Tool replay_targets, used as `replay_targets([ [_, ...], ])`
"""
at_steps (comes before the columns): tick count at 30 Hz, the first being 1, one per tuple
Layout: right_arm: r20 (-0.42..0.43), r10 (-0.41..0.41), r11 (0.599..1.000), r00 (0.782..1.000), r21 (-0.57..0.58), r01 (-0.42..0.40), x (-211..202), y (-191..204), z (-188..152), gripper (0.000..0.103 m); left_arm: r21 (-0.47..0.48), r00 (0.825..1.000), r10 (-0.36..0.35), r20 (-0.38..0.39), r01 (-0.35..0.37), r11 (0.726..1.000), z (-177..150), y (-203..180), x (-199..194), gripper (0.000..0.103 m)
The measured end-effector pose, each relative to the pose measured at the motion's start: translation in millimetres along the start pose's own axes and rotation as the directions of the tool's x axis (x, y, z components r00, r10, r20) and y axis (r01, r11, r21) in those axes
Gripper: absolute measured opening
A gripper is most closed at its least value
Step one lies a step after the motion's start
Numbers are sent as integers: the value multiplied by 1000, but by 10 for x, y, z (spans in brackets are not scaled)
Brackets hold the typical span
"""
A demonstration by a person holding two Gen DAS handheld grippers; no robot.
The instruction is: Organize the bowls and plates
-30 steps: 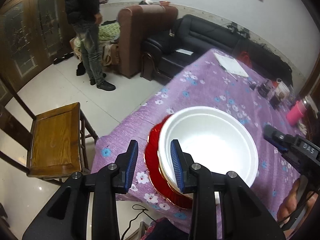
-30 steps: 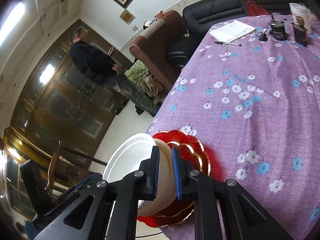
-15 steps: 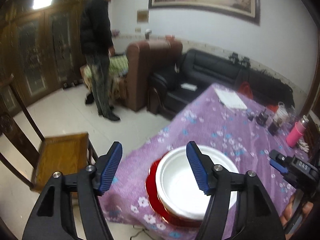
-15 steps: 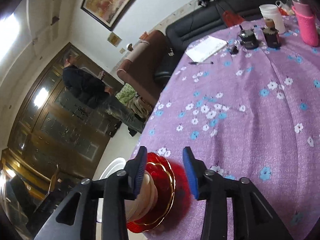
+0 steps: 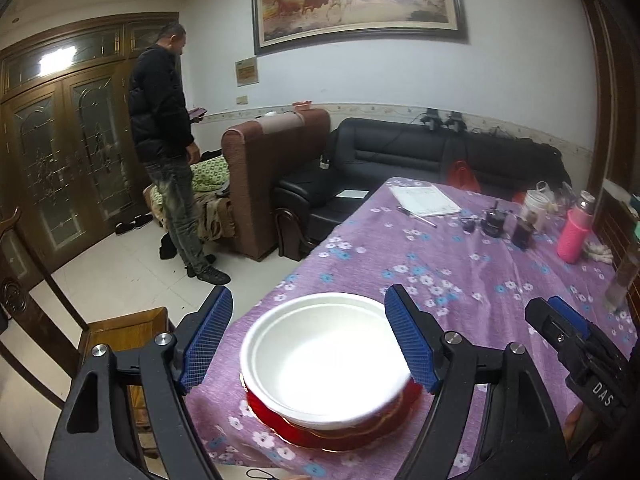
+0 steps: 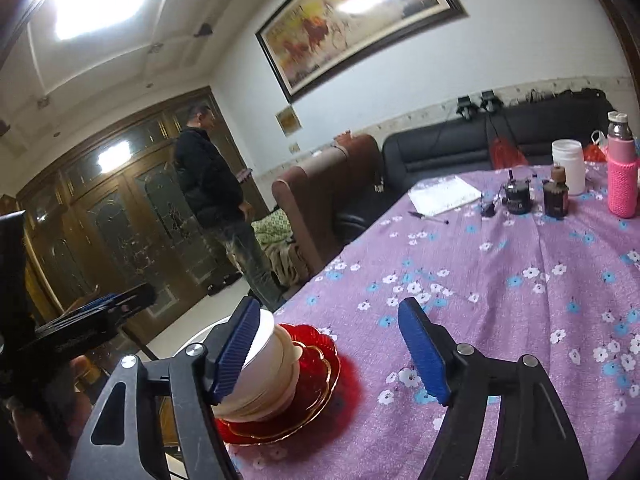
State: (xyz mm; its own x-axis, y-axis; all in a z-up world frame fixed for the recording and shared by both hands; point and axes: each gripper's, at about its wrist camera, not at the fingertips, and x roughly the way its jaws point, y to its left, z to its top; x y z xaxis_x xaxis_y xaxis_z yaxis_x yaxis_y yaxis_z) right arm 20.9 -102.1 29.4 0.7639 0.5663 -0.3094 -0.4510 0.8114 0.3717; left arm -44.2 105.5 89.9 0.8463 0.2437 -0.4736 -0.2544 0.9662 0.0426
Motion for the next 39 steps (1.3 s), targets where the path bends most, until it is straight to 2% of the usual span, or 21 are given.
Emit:
replay_targets([
  [3,38,4,1000,999,2,-4,-126,-18,-43,75,5,1000,-25,13,25,1000,-16,-64,-84,80],
  [5,51,0,1000,999,6,0,-182,-30,-53,75,10,999,-42,28,42,999,-29,-100,-127,86],
  [11,46,-14,1000,999,8,13,-229,-39,-68,76,38,994,-98,40,96,995,-81,-275,-124,87],
  [17,35,-7,1000,999,8,6,-210,-39,-68,76,31,997,-77,20,76,997,-135,-304,45,87],
  [23,16,-8,1000,1000,3,8,-120,-15,-60,76,28,998,-44,40,43,999,-181,-266,119,87],
  [33,-16,14,1000,1000,0,-14,-21,62,-94,76,-31,1000,-24,-15,23,999,-218,-127,270,87],
  [39,-31,32,999,999,1,-32,14,103,-111,76,-34,999,-20,-32,19,999,-209,-110,298,87],
])
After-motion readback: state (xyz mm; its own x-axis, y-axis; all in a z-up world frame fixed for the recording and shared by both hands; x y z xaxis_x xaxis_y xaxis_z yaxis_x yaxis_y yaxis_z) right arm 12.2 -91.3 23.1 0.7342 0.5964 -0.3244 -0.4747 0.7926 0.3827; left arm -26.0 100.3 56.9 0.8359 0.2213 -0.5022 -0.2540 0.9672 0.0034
